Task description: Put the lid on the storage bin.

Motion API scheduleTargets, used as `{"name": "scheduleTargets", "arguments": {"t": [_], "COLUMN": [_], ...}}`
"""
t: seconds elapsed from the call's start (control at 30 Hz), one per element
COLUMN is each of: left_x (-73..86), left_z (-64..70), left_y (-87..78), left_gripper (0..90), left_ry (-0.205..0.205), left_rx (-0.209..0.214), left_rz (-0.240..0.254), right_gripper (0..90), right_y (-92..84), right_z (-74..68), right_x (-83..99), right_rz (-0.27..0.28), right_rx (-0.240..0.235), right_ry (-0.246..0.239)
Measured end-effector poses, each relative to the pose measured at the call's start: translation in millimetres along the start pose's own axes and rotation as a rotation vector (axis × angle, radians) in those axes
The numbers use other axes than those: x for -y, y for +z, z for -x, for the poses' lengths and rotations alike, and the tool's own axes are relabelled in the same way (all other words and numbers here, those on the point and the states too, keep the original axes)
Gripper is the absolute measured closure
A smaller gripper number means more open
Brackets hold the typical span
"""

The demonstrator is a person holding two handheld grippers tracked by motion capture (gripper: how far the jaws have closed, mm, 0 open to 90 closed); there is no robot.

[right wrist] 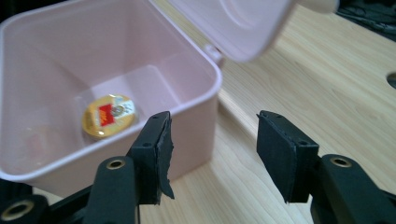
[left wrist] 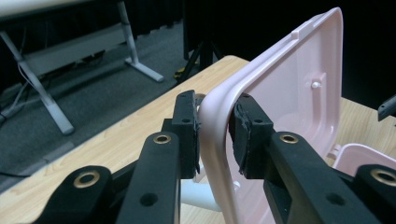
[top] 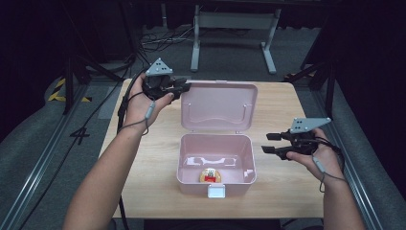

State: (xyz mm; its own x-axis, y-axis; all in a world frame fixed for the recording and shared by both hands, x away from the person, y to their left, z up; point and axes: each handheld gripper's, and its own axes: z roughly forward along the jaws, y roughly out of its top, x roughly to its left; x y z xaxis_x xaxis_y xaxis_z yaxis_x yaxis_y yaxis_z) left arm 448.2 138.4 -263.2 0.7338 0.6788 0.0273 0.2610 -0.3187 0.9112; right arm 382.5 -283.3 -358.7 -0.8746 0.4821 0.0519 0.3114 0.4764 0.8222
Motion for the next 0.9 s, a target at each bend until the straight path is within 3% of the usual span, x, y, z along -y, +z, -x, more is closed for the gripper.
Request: {"name": "scheduleTargets", "arguments": {"t": [0.17, 0.4, 0.9], "left_x": [3.2, 7.8, 20.7], "left_z": [9.8, 19.6, 33.7], "left_y": [-11.7, -22.9, -41.8], "left_gripper": [71.5, 69.8, 66.4], "left_ry": [0.025, 0.042, 0.038], "left_rx": [0.002, 0.012, 0.056], "left_rz": [0.022, 0.042, 0.057], "right_gripper": [46.4, 47.8, 48.5], "right_y": [-3.5, -4.5, -4.5], "right_z": [-10.8, -18.9, -30.3], "right_x": [-8.8, -15.0, -22.6], "right_rz": [0.037, 0.049, 0.049], "right_rx": [-0.044, -0.053, -0.068], "right_ry": [-0.012, -0.025, -0.040]}}
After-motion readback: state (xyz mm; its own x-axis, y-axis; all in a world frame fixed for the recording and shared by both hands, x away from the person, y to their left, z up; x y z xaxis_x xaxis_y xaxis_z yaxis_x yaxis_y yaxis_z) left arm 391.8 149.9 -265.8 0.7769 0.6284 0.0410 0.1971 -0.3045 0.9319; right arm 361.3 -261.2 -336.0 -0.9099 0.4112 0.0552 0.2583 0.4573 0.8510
